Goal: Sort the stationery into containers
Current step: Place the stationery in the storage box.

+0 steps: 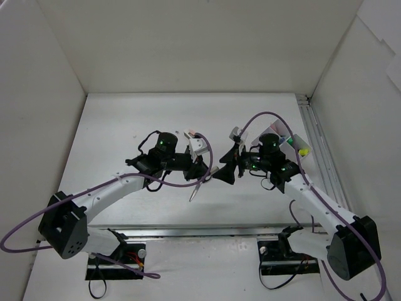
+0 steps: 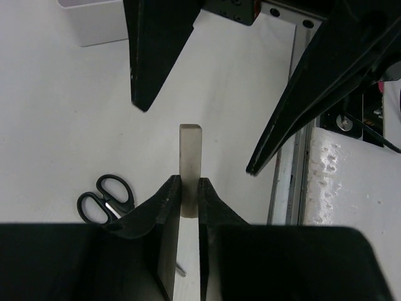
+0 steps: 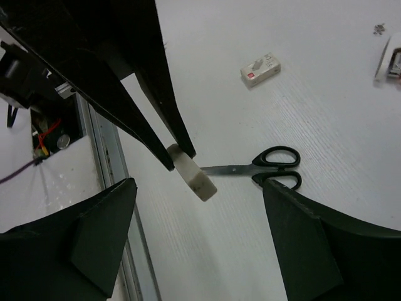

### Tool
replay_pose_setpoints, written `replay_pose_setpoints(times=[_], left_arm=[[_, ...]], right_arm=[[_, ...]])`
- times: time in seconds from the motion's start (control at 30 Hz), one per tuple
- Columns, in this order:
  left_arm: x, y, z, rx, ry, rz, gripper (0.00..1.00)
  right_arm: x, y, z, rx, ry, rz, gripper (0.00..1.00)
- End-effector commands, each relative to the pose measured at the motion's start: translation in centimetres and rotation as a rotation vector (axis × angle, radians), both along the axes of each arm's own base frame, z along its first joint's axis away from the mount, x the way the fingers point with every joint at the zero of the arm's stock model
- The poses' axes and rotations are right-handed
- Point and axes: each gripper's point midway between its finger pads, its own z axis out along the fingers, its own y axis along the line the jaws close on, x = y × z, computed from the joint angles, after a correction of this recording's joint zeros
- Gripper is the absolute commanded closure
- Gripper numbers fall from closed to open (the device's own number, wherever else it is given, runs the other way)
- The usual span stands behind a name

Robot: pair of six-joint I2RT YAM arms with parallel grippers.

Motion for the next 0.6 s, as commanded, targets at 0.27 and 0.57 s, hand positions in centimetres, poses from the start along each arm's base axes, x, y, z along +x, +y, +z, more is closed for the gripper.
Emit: replay_pose_setpoints(times=[0.27,0.57], left_arm=[[-1.2,-1.0,4.5,-0.121,-0.084,-0.068,1.00],[-0.6,-0.1,6.0,-0.139,-0.105,0.034,0.01]], right_arm=[[0.6,2.7,2.4,-0.005,-0.142,0.128,0.75],[2.9,0.4,2.6,-0.100,-0.115,-0.108,1.00]])
